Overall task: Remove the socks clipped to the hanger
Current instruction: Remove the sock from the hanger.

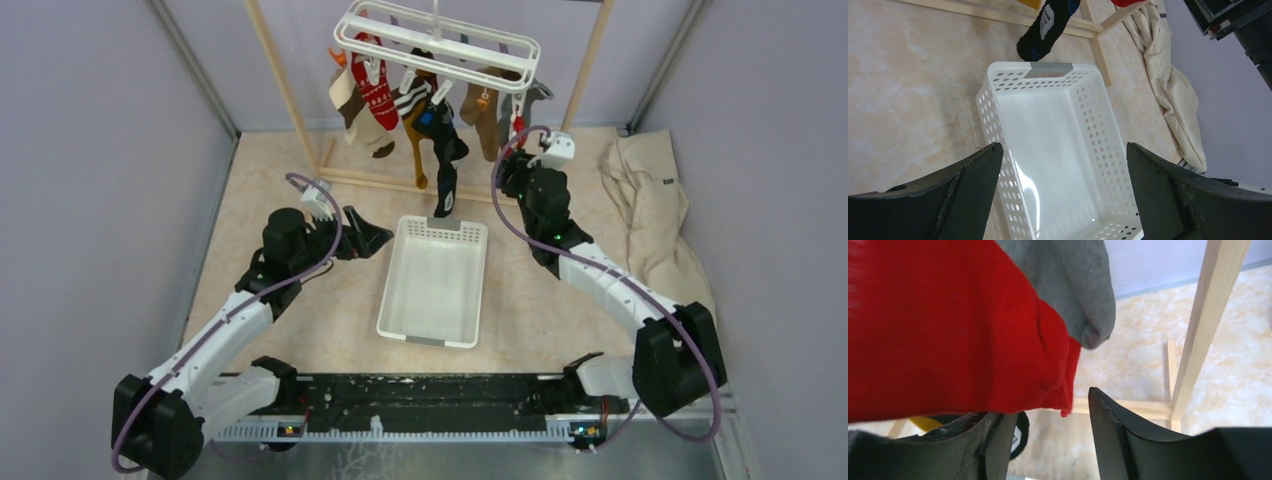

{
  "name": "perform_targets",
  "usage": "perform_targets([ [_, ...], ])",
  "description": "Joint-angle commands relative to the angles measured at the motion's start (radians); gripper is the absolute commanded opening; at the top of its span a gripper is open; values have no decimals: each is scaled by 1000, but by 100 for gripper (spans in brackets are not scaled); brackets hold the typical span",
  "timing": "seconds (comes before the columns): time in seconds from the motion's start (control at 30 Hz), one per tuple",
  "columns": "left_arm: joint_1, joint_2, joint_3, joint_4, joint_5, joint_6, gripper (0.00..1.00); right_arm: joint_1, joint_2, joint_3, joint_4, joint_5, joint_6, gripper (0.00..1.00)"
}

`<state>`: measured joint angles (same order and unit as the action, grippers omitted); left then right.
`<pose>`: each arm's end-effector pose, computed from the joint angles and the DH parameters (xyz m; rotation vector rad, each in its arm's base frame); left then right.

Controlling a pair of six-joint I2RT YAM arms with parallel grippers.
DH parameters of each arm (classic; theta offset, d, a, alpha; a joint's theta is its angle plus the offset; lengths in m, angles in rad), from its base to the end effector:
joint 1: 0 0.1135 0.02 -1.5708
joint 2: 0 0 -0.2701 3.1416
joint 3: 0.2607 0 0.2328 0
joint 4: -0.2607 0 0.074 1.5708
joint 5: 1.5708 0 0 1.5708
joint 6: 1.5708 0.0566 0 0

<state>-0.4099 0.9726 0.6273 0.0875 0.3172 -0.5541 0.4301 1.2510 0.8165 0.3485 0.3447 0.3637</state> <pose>0.1979 -0.1052 0.2844 0.0973 1.9237 -0.9537 0.2726 0.1040 0.3187 0.2074 1.6484 0.3185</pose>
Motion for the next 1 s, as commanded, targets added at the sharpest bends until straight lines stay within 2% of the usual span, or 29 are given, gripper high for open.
perform_targets([
  [0.0, 0, 15, 9, 55, 42, -14, 99, 12, 56, 125, 89, 42, -23, 40],
  [0.07, -1, 22, 11, 71, 78, -8, 99, 11, 78, 159, 75, 13, -27, 15],
  [0.13, -1, 30, 20, 84, 114, 0, 99, 10, 81, 174, 62, -12, -26, 1],
  [0.3, -5, 70, 51, 153, 206, -14, 99, -3, 11, 142, 21, -135, -17, 0],
  [0.53, -34, 187, 129, 325, 305, -81, 99, -102, -98, 114, -89, -411, 52, 0],
  [0.77, -108, 325, 174, 556, 330, -197, 99, -146, -127, 144, -193, -659, 86, 0],
  [0.97, -173, 410, 178, 712, 316, -266, 99, -148, -142, 128, -193, -843, 143, 0],
])
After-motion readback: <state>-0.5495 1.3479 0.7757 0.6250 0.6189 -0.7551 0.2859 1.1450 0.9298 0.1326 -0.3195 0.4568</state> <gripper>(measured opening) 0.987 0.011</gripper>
